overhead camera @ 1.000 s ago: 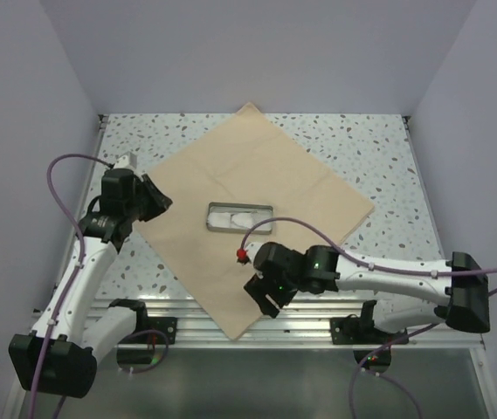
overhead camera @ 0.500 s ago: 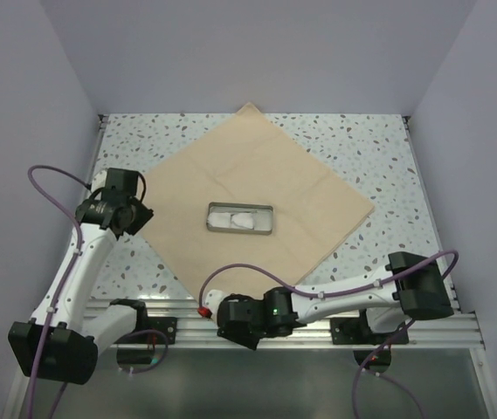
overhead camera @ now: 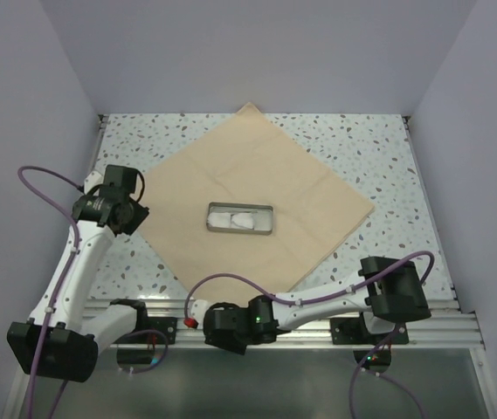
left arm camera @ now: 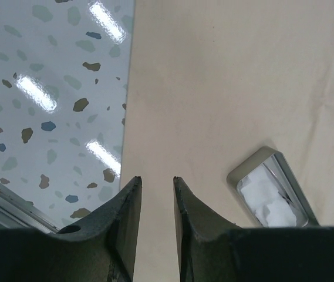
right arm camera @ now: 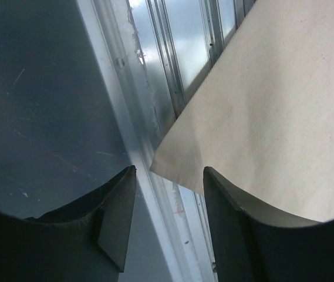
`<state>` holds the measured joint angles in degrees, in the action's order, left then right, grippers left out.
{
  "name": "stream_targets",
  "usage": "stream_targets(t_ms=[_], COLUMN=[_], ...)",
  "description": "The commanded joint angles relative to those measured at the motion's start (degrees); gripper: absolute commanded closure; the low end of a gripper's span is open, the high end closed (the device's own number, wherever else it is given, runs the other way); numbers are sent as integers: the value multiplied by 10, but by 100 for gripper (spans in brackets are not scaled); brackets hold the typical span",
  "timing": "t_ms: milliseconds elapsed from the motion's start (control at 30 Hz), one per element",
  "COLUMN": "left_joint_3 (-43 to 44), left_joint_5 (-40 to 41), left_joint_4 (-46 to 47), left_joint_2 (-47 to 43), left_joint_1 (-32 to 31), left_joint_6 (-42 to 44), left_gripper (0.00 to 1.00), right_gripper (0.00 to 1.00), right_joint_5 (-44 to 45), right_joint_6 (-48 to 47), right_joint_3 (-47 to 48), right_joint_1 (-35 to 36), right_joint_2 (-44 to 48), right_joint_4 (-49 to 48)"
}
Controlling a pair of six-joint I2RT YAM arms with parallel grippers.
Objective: Prepare the surgical pack
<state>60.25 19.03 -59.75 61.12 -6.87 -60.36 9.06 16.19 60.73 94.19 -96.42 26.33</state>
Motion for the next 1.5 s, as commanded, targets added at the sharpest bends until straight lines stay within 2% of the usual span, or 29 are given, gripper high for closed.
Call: stream_targets(t_ms=[0,400,533,933,1033,1067,1100,1300,1467], left_joint_3=[24,23,23,15,14,14,15,29,31], left_joint_5=[20,32,33,19,15,15,11,29,37], left_joint_4=[-16,-16,-16,0,7,9,16,16,74], left_joint_2=[-7,-27,-29,-30,-30,-29,-29,-34,-45], left_joint_1=[1,1,1,1,1,1,1,1,1], left_joint_6=[-16,-1,3,12,17,23,27,28,66], left_gripper=[69,69,70,71,71,71,71,73,72], right_gripper=[48,55,66,70,84,96,100,100,100], right_joint_5=[10,53,75,60,54,54,56,84,98], right_joint_6=[-14,-25,-19,-16,-14,-12,-12,-5,-17], right_joint_3=[20,15,6,-10,-14,-11,-8,15,71], right_joint_1=[5,5,4,5,6,6,6,6,-12], right_joint_2=[-17,-47,-48,-26,-16,-14,-11,21,20], right_joint_4=[-30,-44,-43,-33,-29,-28,-24,-8,21])
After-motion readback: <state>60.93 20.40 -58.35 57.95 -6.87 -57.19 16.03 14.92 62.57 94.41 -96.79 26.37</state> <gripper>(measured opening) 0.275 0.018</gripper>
